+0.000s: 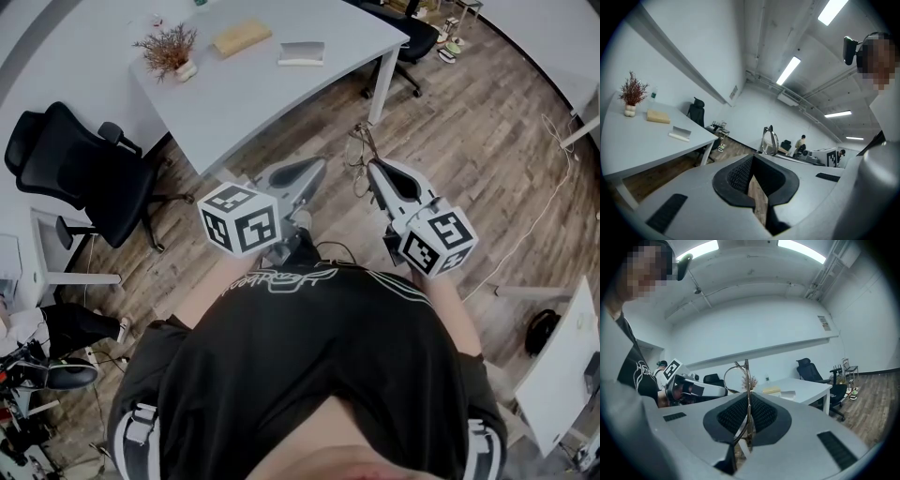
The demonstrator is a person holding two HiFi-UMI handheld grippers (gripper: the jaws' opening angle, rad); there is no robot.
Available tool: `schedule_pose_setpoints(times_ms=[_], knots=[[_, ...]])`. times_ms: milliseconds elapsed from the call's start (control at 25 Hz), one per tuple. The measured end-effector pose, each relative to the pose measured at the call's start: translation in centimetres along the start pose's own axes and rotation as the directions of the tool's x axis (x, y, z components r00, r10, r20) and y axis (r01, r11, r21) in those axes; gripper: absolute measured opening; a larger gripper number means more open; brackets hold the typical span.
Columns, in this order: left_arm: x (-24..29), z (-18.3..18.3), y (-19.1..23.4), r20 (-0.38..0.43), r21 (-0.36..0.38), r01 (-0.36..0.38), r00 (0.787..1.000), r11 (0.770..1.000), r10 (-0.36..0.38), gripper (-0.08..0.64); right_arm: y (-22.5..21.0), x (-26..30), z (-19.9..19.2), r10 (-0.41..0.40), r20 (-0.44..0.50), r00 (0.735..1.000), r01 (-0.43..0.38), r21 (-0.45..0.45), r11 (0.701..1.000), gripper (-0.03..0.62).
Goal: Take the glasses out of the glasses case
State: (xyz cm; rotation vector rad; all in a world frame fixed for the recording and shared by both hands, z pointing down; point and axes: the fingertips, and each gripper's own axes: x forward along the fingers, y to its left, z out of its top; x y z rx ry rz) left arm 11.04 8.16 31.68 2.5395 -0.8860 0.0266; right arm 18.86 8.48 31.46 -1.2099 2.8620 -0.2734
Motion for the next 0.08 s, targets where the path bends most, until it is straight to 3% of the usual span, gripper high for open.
schedule_pose_setpoints(times_ms=[80], knots=[[-0.11, -0.22, -0.46, 0.001, 0.0, -0.001, 1.0, 1.0, 0.001, 0.006, 0.12, -0.36, -0.26, 0.001, -0.002, 1.0, -0.001, 0.007, 1.0, 0.02]])
